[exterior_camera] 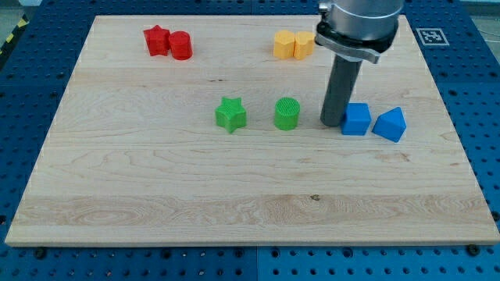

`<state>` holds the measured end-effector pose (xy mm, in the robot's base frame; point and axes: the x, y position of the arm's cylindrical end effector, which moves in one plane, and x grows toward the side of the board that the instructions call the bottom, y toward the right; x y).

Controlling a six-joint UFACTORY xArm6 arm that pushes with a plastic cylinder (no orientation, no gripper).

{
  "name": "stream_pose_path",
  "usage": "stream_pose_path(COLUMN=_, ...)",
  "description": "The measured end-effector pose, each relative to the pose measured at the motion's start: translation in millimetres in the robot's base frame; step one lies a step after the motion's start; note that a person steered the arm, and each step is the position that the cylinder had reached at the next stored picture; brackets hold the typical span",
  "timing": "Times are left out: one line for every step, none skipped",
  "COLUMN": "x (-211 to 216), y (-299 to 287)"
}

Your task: Move the green circle to the top right of the green star

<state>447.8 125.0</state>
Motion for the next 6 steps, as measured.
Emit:
stream_pose_path(x=0.0, y=23.3)
stream_pose_path(x=0.0, y=37.3)
stream_pose_path(x=0.0, y=37.2)
stream_pose_path(x=0.0, y=15.7)
stream_pose_path(x=0.0, y=-30.9)
stream_pose_path(x=0.0, y=-78.8)
